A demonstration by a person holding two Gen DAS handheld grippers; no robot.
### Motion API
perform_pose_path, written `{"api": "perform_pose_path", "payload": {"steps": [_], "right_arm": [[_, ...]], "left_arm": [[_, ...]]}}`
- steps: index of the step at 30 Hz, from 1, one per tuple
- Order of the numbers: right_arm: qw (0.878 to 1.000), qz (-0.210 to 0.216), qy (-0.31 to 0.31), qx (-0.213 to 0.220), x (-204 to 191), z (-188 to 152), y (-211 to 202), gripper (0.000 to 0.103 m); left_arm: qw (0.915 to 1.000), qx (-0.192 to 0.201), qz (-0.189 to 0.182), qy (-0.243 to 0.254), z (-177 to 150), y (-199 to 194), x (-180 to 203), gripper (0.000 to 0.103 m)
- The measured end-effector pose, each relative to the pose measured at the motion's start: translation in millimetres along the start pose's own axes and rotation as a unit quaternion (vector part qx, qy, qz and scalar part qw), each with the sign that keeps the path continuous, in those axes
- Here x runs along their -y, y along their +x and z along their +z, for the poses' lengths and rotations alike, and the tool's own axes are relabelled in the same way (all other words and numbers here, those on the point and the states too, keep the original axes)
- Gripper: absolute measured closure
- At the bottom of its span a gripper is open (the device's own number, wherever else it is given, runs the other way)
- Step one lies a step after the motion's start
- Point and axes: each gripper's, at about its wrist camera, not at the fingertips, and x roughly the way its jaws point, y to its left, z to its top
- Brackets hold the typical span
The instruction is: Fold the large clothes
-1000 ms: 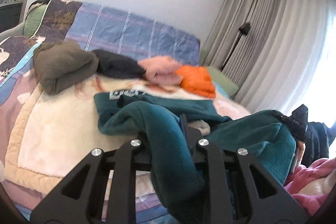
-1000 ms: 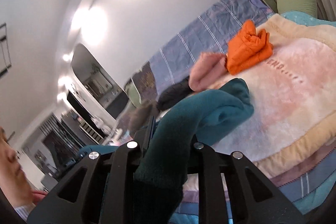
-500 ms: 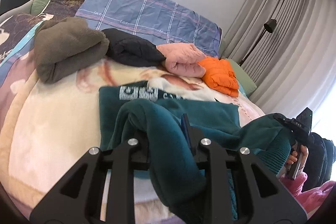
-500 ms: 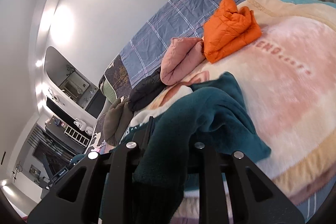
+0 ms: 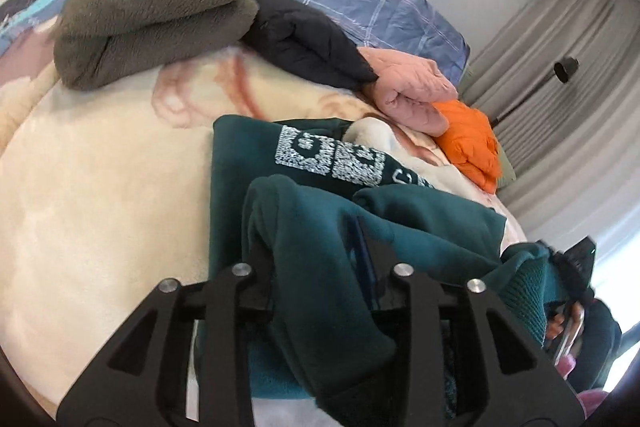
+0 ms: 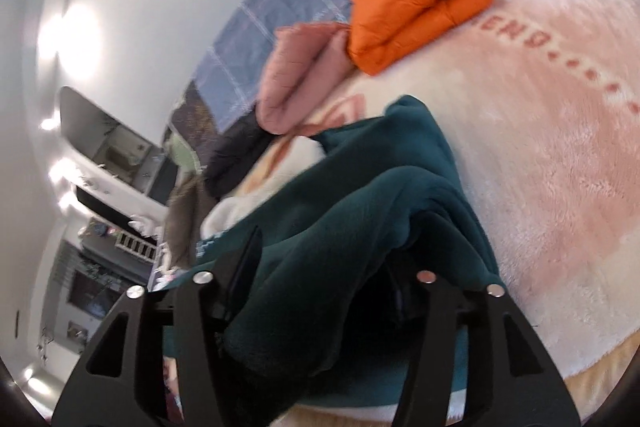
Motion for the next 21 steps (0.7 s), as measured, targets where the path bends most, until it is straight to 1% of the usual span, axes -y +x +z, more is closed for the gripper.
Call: {"api": "perform_pose_path", "payload": {"steps": [1,2,3,4,5,6,8,10,12,15,16,18,21], "right_arm": [[1.0,0.01,0.002,0.002,-0.1,-1.3,-4.7,0.042],[1.0,0.021,0.004,0.005,-0.3,-3.9,-11.6,0.04],[1.0,0.025,0.002,0.007,-2.0,-4.9,-16.9,0.038],[1.0,0.026,-0.003,0.009,-3.4,-6.3,-21.5,0.036],[1.0,0.023,-0.014,0.009,-6.4,-8.3,-26.9,0.033],[1.0,0.018,-0.023,0.009,-8.0,-9.4,-30.0,0.033],[0.999,0.004,-0.043,0.008,-14.7,-11.8,-36.2,0.033],[0.998,0.0,-0.055,0.005,-18.9,-14.4,-40.8,0.029],[0.998,-0.003,-0.069,0.007,-24.9,-17.3,-43.6,0.02],[0.996,-0.017,-0.091,0.014,-33.5,-21.2,-44.8,0.018],[0.995,-0.02,-0.095,0.015,-34.8,-21.6,-44.0,0.018],[0.995,-0.025,-0.094,0.019,-34.3,-21.4,-41.1,0.018],[0.996,-0.02,-0.08,0.023,-28.7,-20.2,-37.5,0.018]], "left_arm": [[1.0,0.001,-0.003,0.007,-2.1,-2.7,3.8,0.054],[0.9999,0.003,-0.006,0.011,-3.8,-5.4,6.7,0.048],[0.9999,0.007,-0.005,0.014,-5.2,-9.6,9.4,0.031],[0.9996,0.015,0.013,0.02,-6.0,-14.3,11.9,0.016],[0.998,0.032,0.042,0.036,-7.4,-22.7,16.2,0.016],[0.9972,0.036,0.049,0.043,-7.5,-27.0,17.9,0.016],[0.9972,0.044,0.046,0.039,-8.3,-40.2,16.7,0.016],[0.9968,0.056,0.045,0.037,-10.6,-52.8,15.4,0.016],[0.9946,0.073,0.056,0.049,-15.9,-67.4,19.6,0.016],[0.9922,0.085,0.056,0.072,-21.8,-80.5,30.4,0.016],[0.9915,0.086,0.053,0.083,-23.6,-84.0,35.3,0.016],[0.9899,0.076,0.042,0.112,-30.3,-88.3,47.8,0.016],[0.9877,0.045,0.053,0.14,-42.9,-88.5,54.9,0.016]]}}
